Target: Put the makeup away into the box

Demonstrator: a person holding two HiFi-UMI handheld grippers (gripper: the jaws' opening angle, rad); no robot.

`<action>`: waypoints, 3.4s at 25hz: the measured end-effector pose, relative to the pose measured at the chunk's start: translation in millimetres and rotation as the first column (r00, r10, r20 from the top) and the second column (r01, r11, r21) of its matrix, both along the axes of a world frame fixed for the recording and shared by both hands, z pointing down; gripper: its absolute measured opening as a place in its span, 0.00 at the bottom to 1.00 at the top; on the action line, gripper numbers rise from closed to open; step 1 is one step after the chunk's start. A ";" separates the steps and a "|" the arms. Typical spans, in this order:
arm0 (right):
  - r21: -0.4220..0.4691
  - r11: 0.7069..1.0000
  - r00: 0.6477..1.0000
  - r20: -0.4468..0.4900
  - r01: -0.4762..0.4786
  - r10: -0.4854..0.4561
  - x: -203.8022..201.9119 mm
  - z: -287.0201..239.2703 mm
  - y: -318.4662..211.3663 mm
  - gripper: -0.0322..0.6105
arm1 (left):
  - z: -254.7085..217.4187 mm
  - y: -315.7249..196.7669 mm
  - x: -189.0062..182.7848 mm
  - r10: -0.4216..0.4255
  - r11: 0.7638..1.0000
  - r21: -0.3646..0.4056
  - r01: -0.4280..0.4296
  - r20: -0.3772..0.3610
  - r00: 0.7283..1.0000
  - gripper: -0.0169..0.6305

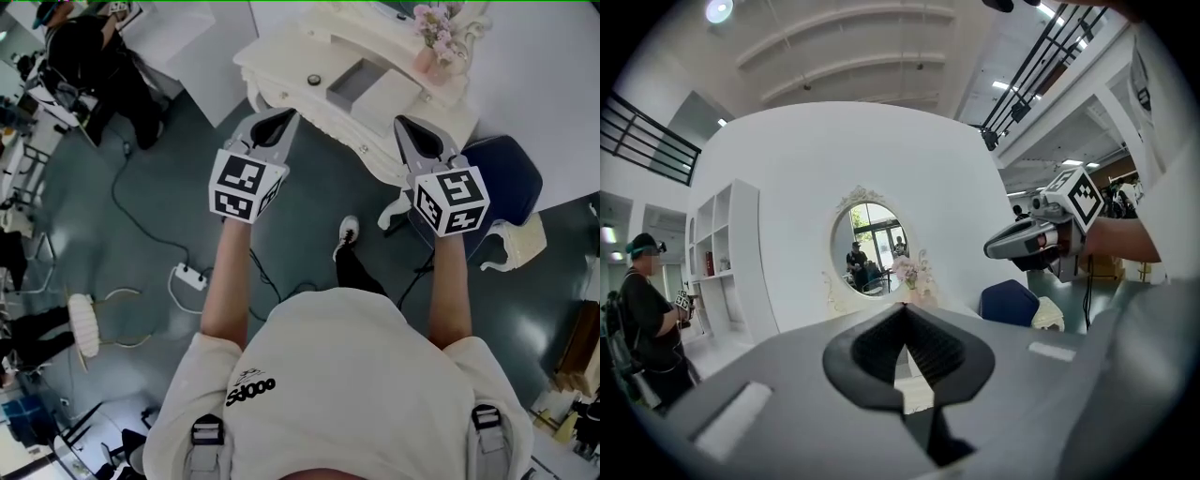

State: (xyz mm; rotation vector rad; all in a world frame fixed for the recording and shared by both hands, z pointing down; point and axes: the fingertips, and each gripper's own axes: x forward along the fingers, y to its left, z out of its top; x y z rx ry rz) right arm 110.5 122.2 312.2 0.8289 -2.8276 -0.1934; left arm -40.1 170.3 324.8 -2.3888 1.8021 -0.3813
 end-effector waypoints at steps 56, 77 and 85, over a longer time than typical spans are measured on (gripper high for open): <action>-0.369 0.902 0.964 -0.220 -0.223 0.149 -168.3 183.1 -367.1 0.05 | 285.4 -407.0 -156.3 0.188 0.749 -0.624 -0.224 -0.124 0.974 0.32; -0.403 0.854 0.936 -0.258 -0.328 0.237 -112.7 202.9 -359.4 0.05 | 368.7 -420.4 -143.9 0.170 0.709 -0.694 -0.126 -0.005 0.985 0.40; -0.378 0.878 0.949 -0.220 -0.295 0.225 -107.8 183.4 -356.6 0.05 | 334.5 -418.2 -150.0 0.129 0.732 -0.676 -0.089 0.009 0.992 0.40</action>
